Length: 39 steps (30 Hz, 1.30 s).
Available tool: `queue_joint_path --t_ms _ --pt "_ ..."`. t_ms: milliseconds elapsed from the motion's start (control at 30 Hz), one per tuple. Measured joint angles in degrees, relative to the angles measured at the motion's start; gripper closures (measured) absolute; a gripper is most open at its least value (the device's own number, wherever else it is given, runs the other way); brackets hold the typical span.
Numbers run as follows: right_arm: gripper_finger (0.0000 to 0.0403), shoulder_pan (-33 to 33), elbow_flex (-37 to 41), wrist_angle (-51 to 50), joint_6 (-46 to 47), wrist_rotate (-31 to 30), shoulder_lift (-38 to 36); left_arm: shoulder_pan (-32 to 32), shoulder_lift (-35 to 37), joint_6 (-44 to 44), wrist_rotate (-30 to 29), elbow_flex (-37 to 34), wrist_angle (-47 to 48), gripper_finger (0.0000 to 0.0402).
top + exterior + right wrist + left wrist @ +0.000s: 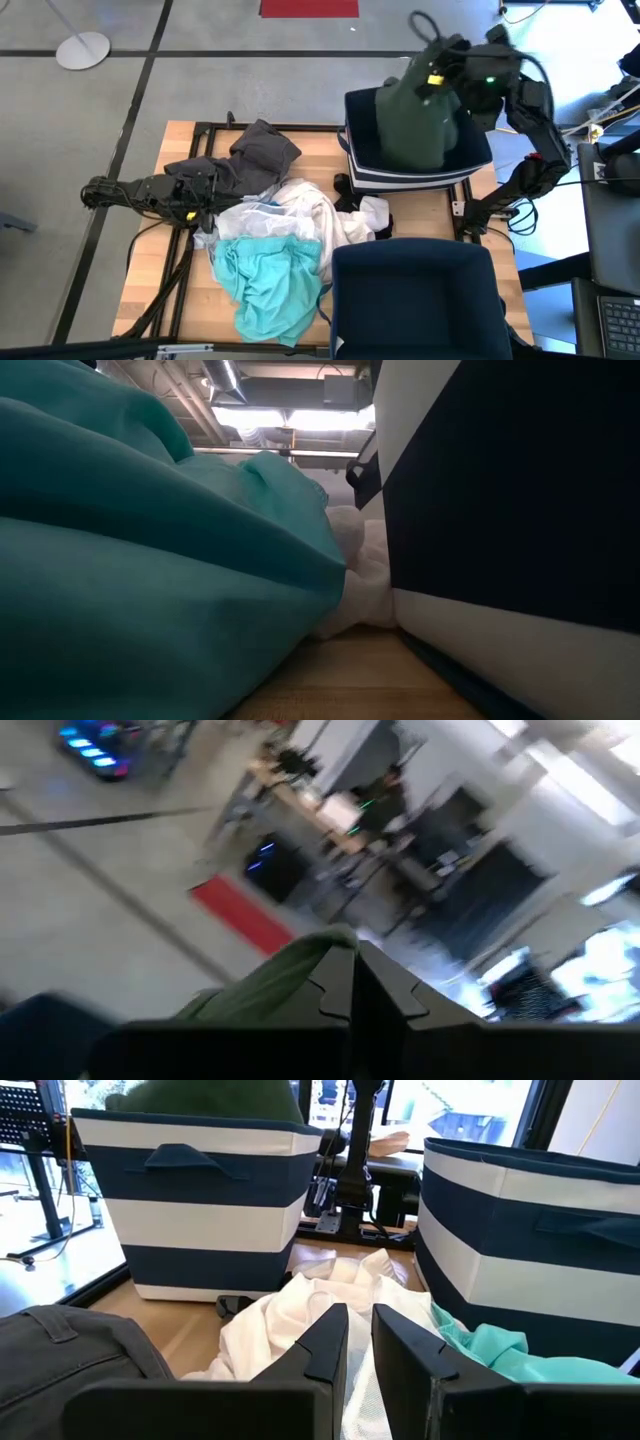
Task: Sort clothes
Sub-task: Put the dark green shirt into the top laundry bin
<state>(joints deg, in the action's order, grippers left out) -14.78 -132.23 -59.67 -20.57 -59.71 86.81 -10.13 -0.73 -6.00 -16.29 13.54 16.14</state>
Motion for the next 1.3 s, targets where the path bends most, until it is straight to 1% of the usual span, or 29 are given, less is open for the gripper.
queue_joint_path --t_ms 133,233,367,500,700,800,933,1000,1067,1200,1300 --pt "0.0394 -3.27 3.44 -9.40 11.54 8.33 -0.11 0.00 0.00 0.00 0.00 0.00 0.00 0.0361" --pt "0.0394 -5.47 7.72 -12.36 16.54 14.16 -0.03 0.00 0.00 0.01 0.00 0.00 -0.02 0.0361" --pt "0.0394 -8.46 14.57 -12.39 18.78 20.79 -0.03 0.00 0.00 0.17 0.00 0.00 -0.02 0.0361" --pt "0.0393 -11.58 22.40 -10.06 19.61 26.33 -0.05 0.00 0.00 0.05 0.00 0.00 -0.01 0.0361" --pt "0.0393 -15.82 32.63 -7.46 23.55 34.66 0.00 0.00 0.00 0.00 0.00 0.00 0.00 0.0361" --pt "0.0393 -16.97 36.05 -6.92 25.59 39.11 0.10 0.00 0.00 0.00 -0.01 0.00 0.00 0.0361" --pt "0.0390 -16.85 38.38 -6.59 28.05 40.93 0.53 0.02 0.00 0.00 -0.02 0.00 0.02 0.0361" --pt "0.0378 -16.75 38.36 -6.28 28.19 41.84 0.58 0.00 0.00 -0.08 -0.02 0.00 0.02 0.0361" --pt "0.0356 -16.75 38.24 -6.30 28.29 43.52 0.56 0.01 0.00 -0.67 0.00 0.00 0.08 0.0361" --pt "0.0291 -16.75 38.14 -6.33 28.29 45.93 0.56 0.02 0.00 -1.07 0.00 0.00 0.32 0.0361" --pt "0.0236 -16.75 38.12 -6.33 28.09 46.44 0.56 0.02 0.00 -1.07 -0.02 0.00 0.39 0.0361"
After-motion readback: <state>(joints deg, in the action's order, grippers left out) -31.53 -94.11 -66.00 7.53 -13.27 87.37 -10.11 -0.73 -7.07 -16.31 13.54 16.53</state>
